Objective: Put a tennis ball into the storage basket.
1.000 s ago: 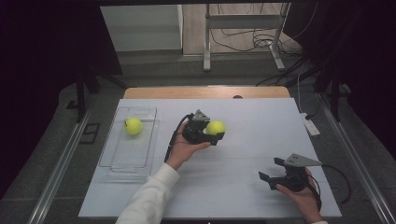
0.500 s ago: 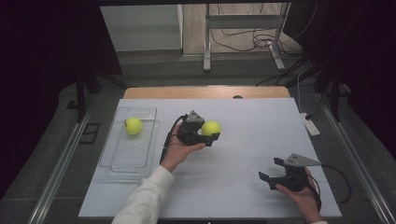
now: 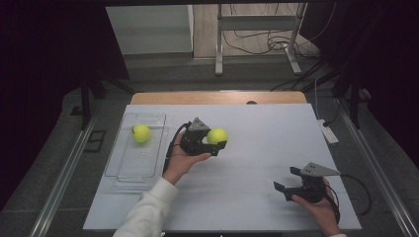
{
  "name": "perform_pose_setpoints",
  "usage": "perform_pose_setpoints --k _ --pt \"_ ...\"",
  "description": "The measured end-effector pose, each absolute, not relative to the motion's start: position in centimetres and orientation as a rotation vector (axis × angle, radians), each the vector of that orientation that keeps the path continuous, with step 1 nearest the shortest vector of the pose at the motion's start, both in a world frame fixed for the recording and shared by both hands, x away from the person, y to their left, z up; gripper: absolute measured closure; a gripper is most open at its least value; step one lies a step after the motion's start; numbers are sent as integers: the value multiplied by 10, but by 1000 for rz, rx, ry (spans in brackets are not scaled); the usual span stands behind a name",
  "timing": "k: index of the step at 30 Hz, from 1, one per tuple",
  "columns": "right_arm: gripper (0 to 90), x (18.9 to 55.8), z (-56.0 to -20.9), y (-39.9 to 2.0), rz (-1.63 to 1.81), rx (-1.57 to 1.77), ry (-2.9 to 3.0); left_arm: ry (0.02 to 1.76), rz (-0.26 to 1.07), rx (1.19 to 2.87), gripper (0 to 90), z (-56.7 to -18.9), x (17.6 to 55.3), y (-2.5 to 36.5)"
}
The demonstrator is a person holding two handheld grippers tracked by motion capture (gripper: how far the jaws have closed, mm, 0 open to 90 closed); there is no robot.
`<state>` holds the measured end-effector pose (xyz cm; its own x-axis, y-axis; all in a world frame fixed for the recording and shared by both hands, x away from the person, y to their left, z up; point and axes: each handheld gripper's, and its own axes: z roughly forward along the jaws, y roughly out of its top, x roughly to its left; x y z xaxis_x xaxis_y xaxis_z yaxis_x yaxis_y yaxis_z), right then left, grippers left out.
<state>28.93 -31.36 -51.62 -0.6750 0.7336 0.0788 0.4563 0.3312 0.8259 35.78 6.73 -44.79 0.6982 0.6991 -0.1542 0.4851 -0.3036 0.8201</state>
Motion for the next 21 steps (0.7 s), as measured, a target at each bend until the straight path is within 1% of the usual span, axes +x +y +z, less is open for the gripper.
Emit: perform_pose_setpoints --k 21 --pt "102 289 -516 -314 1262 1064 2292 913 313 1954 267 -443 345 85"
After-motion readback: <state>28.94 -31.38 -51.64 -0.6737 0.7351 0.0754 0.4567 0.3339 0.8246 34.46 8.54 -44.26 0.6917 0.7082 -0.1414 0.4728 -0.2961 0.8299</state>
